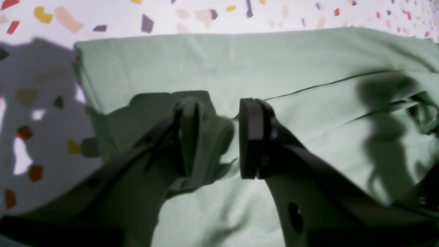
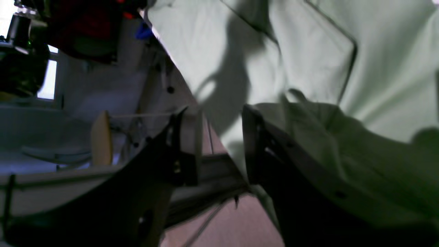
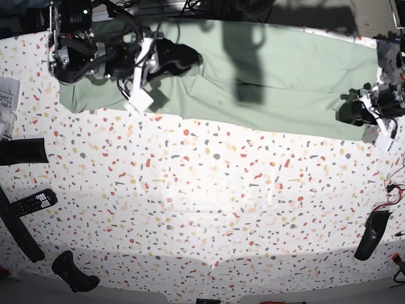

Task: Fold the T-shirt properly
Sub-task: 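Move the right gripper inward along the strip and press the fabric, then adjust the strip end with the left gripper, tucking the fabric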

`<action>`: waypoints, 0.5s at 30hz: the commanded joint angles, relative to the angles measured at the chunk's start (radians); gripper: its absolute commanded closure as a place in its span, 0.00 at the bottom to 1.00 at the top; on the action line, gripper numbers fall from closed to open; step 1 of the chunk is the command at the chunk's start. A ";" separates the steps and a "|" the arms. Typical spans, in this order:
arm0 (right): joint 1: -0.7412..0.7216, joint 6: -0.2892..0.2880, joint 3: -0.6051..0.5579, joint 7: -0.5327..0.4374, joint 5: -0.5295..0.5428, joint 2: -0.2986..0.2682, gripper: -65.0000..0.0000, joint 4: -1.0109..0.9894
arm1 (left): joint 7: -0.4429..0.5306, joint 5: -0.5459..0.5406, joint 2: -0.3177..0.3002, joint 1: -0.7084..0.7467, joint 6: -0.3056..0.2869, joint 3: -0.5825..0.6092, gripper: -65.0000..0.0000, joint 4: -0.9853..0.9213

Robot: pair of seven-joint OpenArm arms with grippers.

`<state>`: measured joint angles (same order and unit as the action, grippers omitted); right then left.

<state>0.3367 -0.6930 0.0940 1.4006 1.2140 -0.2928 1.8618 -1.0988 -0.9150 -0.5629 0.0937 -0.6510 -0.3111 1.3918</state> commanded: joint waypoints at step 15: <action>0.109 -0.005 0.004 -0.004 0.063 -0.106 0.70 0.018 | -0.135 -0.144 -0.091 -0.008 -0.047 -0.011 0.71 0.018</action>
<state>0.4484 -0.6926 0.0933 1.4071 1.2541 -0.3904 1.8618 -1.2392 -1.0435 -0.6323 0.0967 -0.6922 -0.3126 1.3926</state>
